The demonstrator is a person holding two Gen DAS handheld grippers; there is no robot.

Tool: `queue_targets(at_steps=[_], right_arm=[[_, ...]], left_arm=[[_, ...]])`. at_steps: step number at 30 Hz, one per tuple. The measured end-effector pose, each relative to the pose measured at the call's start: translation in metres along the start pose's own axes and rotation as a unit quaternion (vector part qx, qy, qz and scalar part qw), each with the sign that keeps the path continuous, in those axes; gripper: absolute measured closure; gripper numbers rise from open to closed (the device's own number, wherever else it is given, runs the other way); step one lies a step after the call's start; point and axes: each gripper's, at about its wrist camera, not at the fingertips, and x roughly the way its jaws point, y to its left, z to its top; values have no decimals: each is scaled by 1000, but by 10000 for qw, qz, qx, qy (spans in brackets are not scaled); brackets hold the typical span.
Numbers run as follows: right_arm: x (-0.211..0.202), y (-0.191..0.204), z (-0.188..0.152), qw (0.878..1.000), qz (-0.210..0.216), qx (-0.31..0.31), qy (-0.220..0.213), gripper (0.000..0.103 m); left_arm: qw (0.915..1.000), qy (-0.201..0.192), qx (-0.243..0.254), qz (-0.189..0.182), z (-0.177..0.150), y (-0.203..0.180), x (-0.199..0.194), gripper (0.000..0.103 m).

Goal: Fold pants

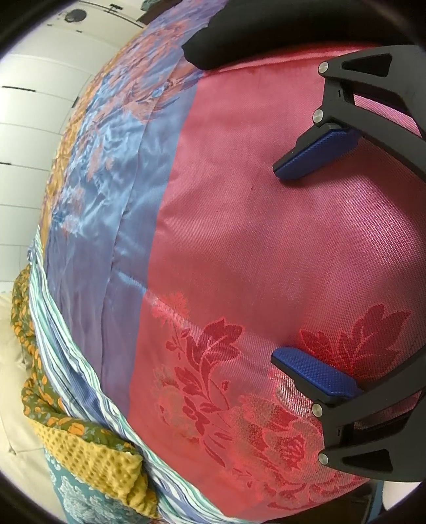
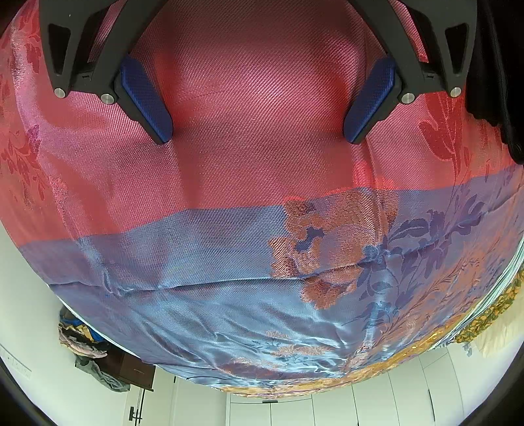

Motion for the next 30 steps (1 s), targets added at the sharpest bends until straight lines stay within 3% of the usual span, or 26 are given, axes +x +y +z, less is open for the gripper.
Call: queue_targets(at_steps=[30], right_arm=[[1, 1, -1, 10000, -9, 3, 5, 0]], left_arm=[[10000, -14, 11, 68, 0, -4, 2, 1]])
